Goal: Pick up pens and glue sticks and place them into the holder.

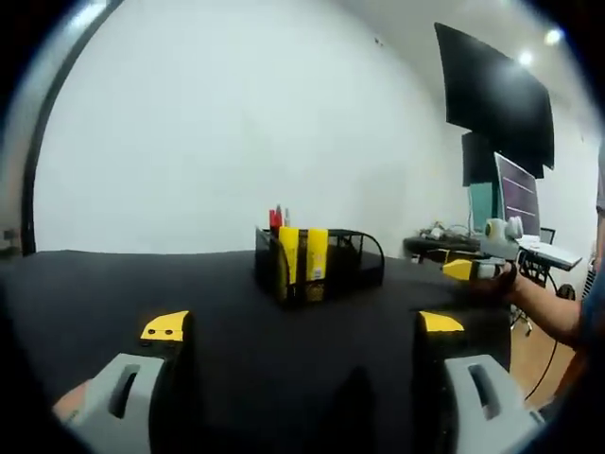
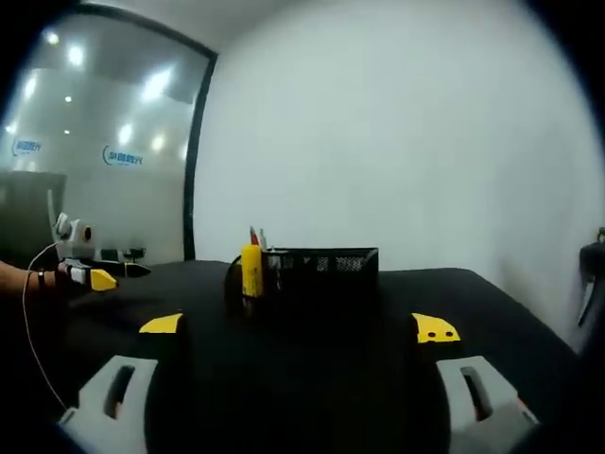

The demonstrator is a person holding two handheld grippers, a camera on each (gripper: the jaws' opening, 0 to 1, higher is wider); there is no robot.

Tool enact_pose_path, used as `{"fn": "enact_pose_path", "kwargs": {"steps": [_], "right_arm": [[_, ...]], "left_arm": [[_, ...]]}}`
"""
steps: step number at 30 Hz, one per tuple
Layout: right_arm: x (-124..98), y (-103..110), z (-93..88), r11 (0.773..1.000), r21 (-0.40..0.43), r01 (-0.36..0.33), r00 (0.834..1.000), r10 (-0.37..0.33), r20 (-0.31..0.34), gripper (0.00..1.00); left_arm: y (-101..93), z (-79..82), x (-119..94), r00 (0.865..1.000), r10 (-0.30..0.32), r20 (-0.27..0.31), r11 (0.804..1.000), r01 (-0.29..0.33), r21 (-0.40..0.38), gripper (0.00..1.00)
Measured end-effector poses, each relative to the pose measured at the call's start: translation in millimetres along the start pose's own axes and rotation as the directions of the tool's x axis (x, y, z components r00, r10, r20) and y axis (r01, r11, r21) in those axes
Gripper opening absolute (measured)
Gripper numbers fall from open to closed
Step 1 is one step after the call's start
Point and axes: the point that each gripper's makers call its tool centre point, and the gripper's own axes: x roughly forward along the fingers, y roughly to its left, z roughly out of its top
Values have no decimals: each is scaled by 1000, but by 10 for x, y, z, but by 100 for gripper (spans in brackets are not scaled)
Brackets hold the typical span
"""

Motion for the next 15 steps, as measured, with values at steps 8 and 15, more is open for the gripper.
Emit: {"fn": "enact_pose_path", "kwargs": {"steps": [8,15], "right_arm": [[-119,-19,-26,1000,-15,-1,1000,0,-19,88],[-176,-7,-56,1000,-1,-3,999,3,-32,88]], "left_arm": [[-23,-31,-13,1000,-7,7,1000,8,-19,96],[-57,-162,-8,1000,-15,-11,999,14,-33,96]]}}
